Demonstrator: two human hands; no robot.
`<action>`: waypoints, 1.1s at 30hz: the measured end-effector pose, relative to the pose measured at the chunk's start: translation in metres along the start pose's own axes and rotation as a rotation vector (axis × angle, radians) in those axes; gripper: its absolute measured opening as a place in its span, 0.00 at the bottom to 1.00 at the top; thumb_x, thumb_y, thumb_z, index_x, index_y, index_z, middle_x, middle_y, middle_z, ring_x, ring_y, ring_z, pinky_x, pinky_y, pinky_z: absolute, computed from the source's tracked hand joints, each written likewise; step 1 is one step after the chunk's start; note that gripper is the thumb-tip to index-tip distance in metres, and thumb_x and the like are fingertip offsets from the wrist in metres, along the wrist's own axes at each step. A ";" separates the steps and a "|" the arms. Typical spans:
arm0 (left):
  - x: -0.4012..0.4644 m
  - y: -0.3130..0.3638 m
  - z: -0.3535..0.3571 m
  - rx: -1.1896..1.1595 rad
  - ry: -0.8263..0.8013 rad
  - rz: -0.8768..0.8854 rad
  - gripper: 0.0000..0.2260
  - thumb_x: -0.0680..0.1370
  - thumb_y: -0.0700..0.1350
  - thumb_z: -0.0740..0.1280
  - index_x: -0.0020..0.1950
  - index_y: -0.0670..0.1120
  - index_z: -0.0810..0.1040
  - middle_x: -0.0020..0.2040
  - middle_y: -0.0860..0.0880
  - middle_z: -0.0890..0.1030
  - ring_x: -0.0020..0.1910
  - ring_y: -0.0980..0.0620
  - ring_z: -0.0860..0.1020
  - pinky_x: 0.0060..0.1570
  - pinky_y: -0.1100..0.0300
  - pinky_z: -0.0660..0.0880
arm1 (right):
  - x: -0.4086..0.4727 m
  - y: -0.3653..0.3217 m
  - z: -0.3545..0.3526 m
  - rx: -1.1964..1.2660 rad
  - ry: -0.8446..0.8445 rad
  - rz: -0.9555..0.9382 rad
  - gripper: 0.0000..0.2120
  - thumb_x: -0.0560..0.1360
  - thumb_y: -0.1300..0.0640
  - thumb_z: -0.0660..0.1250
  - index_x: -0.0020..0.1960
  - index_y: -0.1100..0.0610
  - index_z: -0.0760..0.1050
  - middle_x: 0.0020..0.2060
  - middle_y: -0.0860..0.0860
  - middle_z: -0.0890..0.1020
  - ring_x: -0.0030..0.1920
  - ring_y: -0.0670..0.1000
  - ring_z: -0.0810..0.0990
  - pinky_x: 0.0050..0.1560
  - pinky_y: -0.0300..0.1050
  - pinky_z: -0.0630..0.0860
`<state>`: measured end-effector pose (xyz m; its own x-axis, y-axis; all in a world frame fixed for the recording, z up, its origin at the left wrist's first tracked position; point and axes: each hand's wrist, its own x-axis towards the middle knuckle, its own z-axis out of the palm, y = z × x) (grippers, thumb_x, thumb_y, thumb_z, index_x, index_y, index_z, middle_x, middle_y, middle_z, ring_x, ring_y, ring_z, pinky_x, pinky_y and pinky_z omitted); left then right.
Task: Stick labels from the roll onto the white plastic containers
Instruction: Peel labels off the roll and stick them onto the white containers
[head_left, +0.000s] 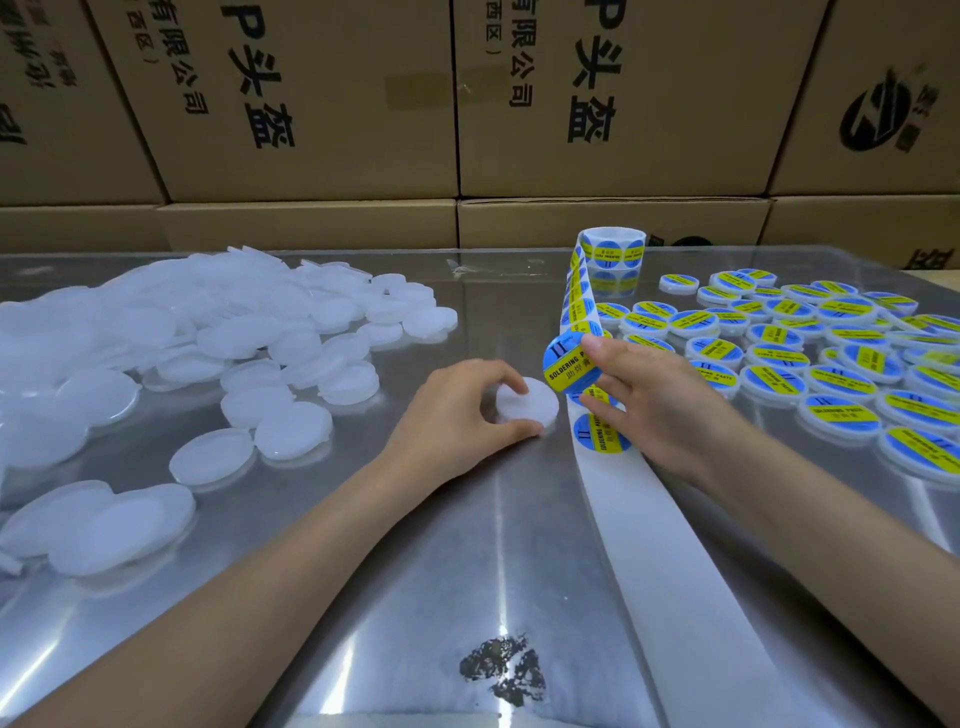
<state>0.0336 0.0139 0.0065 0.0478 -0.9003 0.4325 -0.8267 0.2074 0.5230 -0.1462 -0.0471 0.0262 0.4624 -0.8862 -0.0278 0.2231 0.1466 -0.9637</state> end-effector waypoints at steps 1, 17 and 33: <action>0.000 0.003 -0.001 -0.012 0.049 0.029 0.16 0.68 0.53 0.76 0.51 0.51 0.78 0.48 0.57 0.80 0.49 0.58 0.77 0.51 0.58 0.72 | -0.001 -0.001 0.000 -0.003 -0.007 -0.003 0.16 0.62 0.49 0.71 0.47 0.54 0.80 0.54 0.50 0.83 0.65 0.49 0.73 0.53 0.41 0.74; -0.006 0.030 -0.003 -0.121 0.223 0.230 0.31 0.66 0.52 0.78 0.64 0.46 0.70 0.54 0.57 0.80 0.55 0.60 0.78 0.54 0.56 0.74 | -0.003 0.000 0.002 -0.007 -0.014 0.060 0.07 0.70 0.54 0.70 0.47 0.54 0.82 0.46 0.50 0.86 0.46 0.46 0.84 0.54 0.43 0.76; -0.008 0.032 -0.005 -0.113 0.241 0.221 0.33 0.64 0.54 0.78 0.64 0.47 0.70 0.52 0.59 0.80 0.54 0.60 0.78 0.53 0.56 0.74 | -0.004 -0.001 0.006 -0.011 0.003 0.050 0.07 0.71 0.58 0.69 0.49 0.57 0.80 0.46 0.53 0.86 0.47 0.48 0.84 0.58 0.43 0.76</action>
<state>0.0092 0.0298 0.0235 0.0168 -0.7152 0.6987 -0.7654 0.4404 0.4693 -0.1430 -0.0412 0.0285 0.4702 -0.8793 -0.0763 0.1909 0.1857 -0.9639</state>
